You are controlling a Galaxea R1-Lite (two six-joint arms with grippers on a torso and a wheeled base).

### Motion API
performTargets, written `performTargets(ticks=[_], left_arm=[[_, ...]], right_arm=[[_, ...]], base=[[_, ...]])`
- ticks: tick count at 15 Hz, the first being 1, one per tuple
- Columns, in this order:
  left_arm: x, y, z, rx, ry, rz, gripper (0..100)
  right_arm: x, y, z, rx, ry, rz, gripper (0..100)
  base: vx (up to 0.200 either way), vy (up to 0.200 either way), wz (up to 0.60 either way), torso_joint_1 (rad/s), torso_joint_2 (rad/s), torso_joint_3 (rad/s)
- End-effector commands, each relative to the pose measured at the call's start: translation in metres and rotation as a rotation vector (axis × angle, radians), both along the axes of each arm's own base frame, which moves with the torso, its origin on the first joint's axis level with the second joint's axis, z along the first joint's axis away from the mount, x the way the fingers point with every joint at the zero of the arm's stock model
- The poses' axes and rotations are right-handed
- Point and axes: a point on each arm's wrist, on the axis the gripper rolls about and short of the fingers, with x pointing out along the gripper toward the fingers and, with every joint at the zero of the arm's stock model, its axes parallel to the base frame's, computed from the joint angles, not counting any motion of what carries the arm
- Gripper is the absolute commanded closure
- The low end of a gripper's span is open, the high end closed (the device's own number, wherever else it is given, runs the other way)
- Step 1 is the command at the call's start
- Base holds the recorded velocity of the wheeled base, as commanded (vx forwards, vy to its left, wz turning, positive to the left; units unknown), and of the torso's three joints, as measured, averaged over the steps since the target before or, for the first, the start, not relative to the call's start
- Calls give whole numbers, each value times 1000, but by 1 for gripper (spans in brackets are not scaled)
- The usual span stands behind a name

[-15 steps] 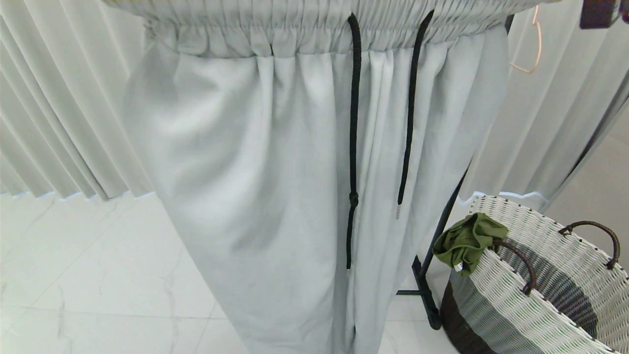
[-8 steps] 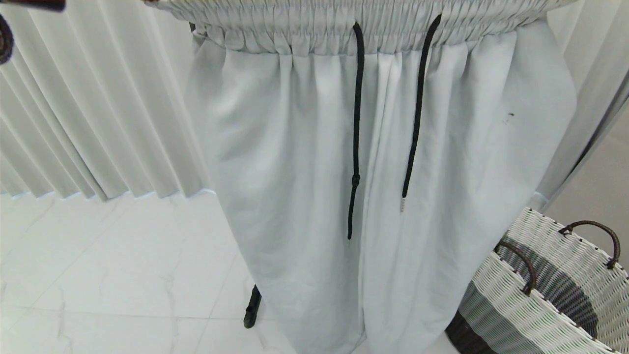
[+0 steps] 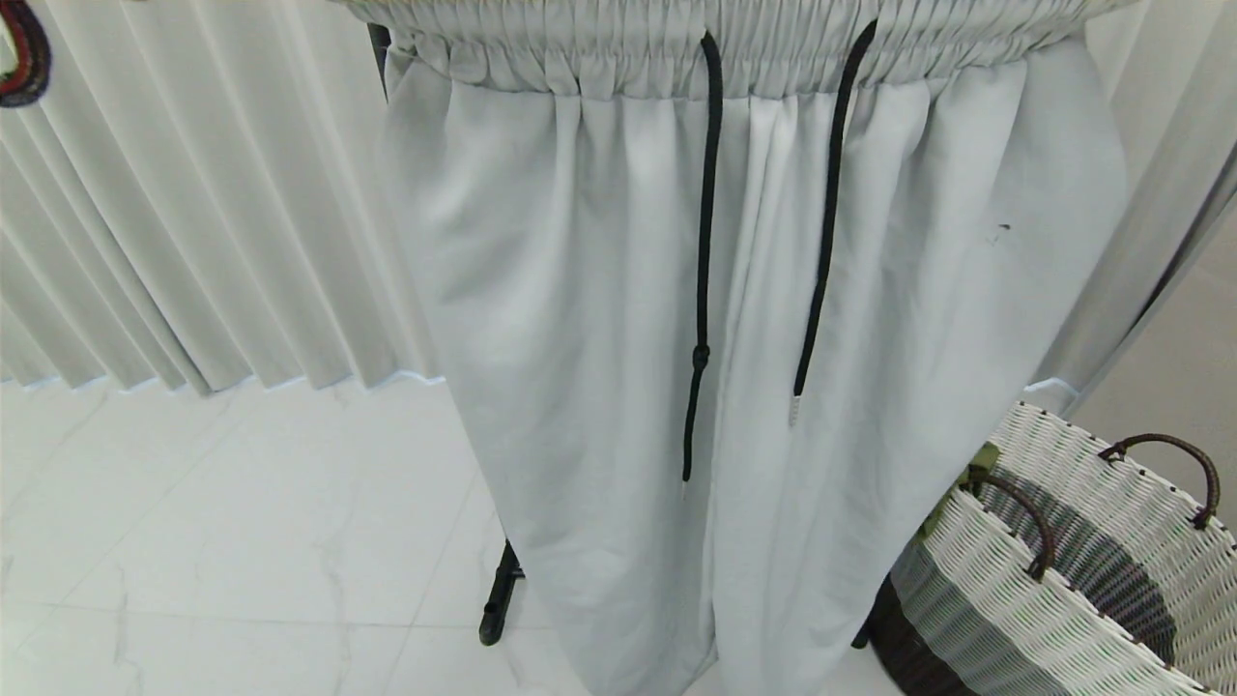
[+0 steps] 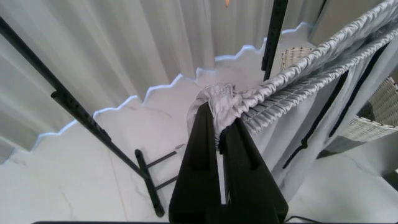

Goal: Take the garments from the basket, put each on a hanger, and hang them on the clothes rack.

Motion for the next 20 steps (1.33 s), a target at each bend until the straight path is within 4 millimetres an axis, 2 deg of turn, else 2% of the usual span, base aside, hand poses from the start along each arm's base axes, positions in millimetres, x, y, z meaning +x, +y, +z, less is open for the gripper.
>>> performTargets(ticks=[1,5,6,9,12,14,16,18,20], left_arm=[[1,-1,-1,2,2,1,100],[2,1,0,1,1,11,100],[3,1,-1,2,2,18,100],[5,6,3,-19,-14,45,100],[11,5,-11,-3,-2,67,100],[21,-1,-38,12,8,86,100],[19,4,-58,38,14,93,100],[12,13,-68,72,22,92,100],[11,24,-70,69,22,133,100]], right_arm=[[-1,0,0,1,-2,2,100],[-1,0,-1,-4,4,2,100],[0,1,-3,-10,10,4,0],[-4,-2,-9,-23,25,7,0],[-14,-13,-17,-35,43,7,0],[-25,-25,-31,-48,78,-6,0],[-25,-37,-47,-87,109,-119,0],[-21,-50,-69,-145,155,-281,0],[-14,-65,-87,-184,202,-410,0]], base=[[0,0,0,0,0,0],[0,0,0,0,0,0],[0,0,0,0,0,0],[0,0,0,0,0,0],[0,0,0,0,0,0],[0,0,0,0,0,0],[0,0,0,0,0,0],[0,0,0,0,0,0],[0,0,0,0,0,0]])
